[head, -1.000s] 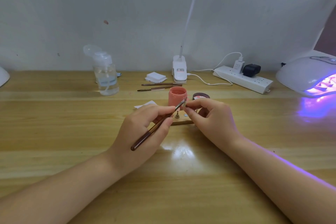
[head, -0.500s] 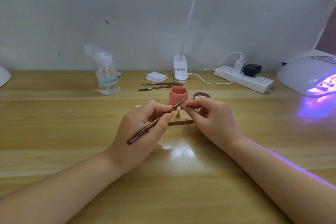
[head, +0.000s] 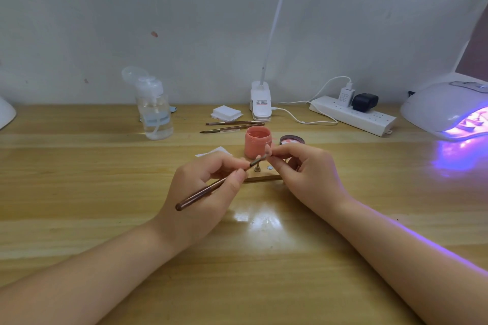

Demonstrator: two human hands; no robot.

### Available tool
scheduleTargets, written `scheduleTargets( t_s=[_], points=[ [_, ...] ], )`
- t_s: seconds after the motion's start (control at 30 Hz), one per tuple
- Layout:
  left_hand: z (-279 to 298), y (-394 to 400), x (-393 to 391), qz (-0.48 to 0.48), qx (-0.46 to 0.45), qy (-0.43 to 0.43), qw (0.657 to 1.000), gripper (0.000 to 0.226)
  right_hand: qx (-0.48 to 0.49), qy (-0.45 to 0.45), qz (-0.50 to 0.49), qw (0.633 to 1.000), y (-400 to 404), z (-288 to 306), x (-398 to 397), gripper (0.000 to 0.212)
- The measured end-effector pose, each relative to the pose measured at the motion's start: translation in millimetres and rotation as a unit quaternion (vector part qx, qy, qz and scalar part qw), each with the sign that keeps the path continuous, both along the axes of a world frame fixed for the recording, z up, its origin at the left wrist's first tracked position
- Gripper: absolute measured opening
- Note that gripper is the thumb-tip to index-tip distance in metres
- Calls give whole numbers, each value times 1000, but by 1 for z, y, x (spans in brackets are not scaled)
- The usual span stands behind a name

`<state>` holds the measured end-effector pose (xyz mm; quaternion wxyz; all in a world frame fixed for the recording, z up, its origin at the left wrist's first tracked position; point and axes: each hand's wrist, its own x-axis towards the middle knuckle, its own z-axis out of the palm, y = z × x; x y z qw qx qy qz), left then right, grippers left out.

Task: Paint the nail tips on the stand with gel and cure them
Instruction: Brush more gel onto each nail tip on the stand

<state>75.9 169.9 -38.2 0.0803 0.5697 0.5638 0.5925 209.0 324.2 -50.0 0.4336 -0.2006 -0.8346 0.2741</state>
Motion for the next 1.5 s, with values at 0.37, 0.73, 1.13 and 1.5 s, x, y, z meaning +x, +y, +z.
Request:
scheduleTargets(
  t_s=[0.37,0.73,1.13,1.5],
  points=[
    [1,0,1,5,-6,13,1000,15,4,-2,-5,1000,-1,1,0,10],
    [2,0,2,15,-6,17,1000,19,12,-8,-7,1000,-2,2,1,9],
    [-1,0,-1,1,-17,-64,998,14,3,-8,-4,1000,-2,2,0,9],
    [2,0,1,4,-4,-59,998,18,8,1,7,1000,-3,2,1,7]
  ],
)
